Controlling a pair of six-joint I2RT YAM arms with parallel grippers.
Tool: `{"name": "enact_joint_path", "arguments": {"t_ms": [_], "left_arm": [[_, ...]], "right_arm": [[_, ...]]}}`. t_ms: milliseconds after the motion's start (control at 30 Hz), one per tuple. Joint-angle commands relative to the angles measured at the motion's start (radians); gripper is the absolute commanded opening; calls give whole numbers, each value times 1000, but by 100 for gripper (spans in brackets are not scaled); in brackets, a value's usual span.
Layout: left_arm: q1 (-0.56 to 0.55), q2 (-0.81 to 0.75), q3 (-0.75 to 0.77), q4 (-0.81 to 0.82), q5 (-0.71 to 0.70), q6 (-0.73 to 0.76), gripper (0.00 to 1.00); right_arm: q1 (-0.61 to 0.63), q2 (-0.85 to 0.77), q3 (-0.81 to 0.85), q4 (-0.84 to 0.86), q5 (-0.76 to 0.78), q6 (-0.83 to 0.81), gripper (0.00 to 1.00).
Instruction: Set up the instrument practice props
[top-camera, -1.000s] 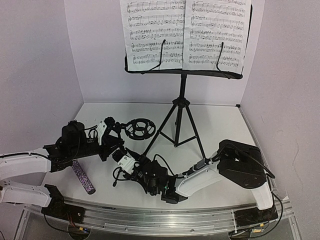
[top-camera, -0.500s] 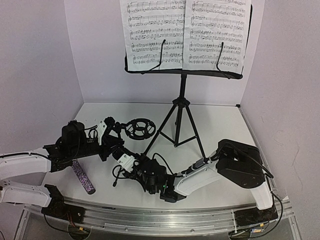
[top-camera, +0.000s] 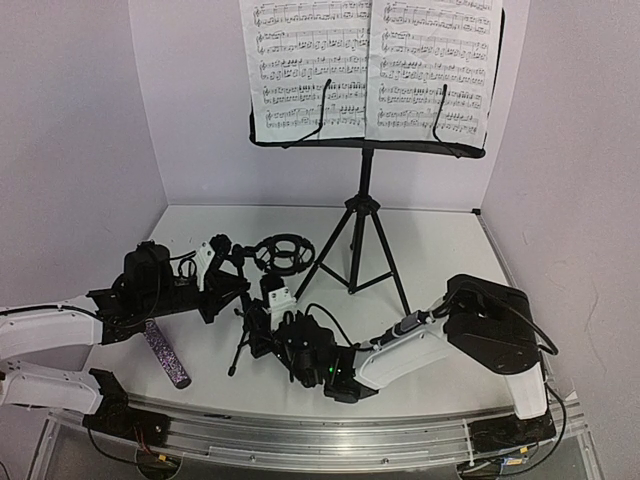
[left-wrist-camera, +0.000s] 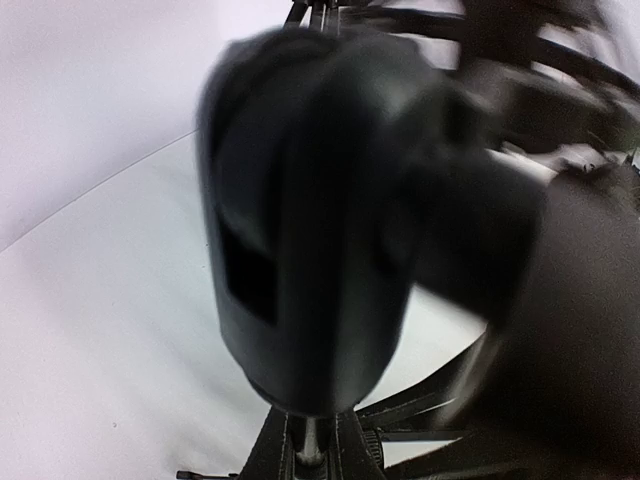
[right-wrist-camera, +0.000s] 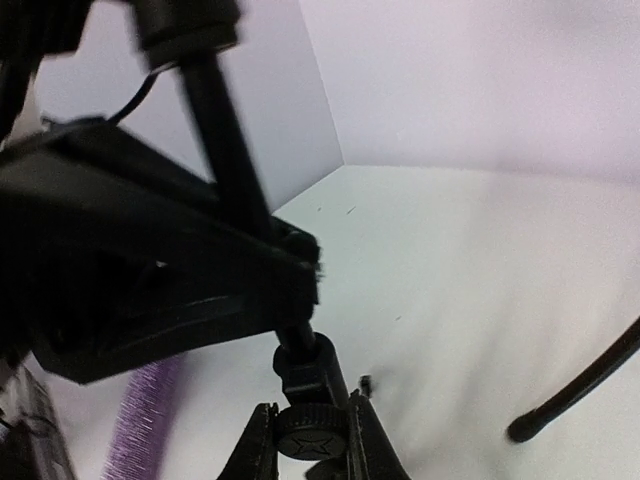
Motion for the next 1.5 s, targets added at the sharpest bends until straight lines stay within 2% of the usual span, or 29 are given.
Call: {"name": "enact_joint_path", "arguments": {"t_ms": [0, 100, 300, 400, 467, 600, 667, 700, 933, 967, 1100, 1133, 1300, 1467], "left_arm": [[-3, 3, 57, 32, 36, -17, 0], [-3, 7, 61, 32, 39, -13, 0], [-3, -1, 55, 33, 42, -8, 0], [-3, -9, 51, 28, 39, -8, 0], [-3, -14, 50, 22, 38, -9, 0], [-3, -15, 55, 4, 26, -4, 0], [-3, -15, 59, -5, 16, 8, 0], [-3, -16, 59, -9, 12, 16, 0], [1, -11, 59, -49, 34, 35, 1], [1, -11, 60, -55, 42, 38, 3], [3, -12, 73, -78, 77, 30, 35], [3, -14, 77, -82, 87, 23, 41], [11, -24, 99, -114, 107, 1, 59], [39, -95, 170, -298, 116, 67, 84]], "right_arm": [[-36, -10, -63, -90, -1, 857, 0], [-60, 31, -72, -83, -50, 1226, 0], [-62, 132, 33, -30, -112, 1500, 0], [-62, 169, 58, 35, -114, 1536, 0], [-63, 147, 50, 35, -116, 1448, 3], [-64, 58, -27, 32, -99, 1266, 49], [-64, 8, -77, 32, -103, 1209, 79], [-64, -12, -98, 33, -110, 1187, 86], [-54, -133, -157, 3, -202, 941, 92], [-53, -140, -162, -1, -207, 928, 92], [-51, -154, -171, -3, -220, 890, 93], [-51, -155, -171, -4, -220, 881, 94], [-51, -169, -170, -5, -211, 837, 94], [-50, -219, -204, -59, -250, 826, 95]]}}
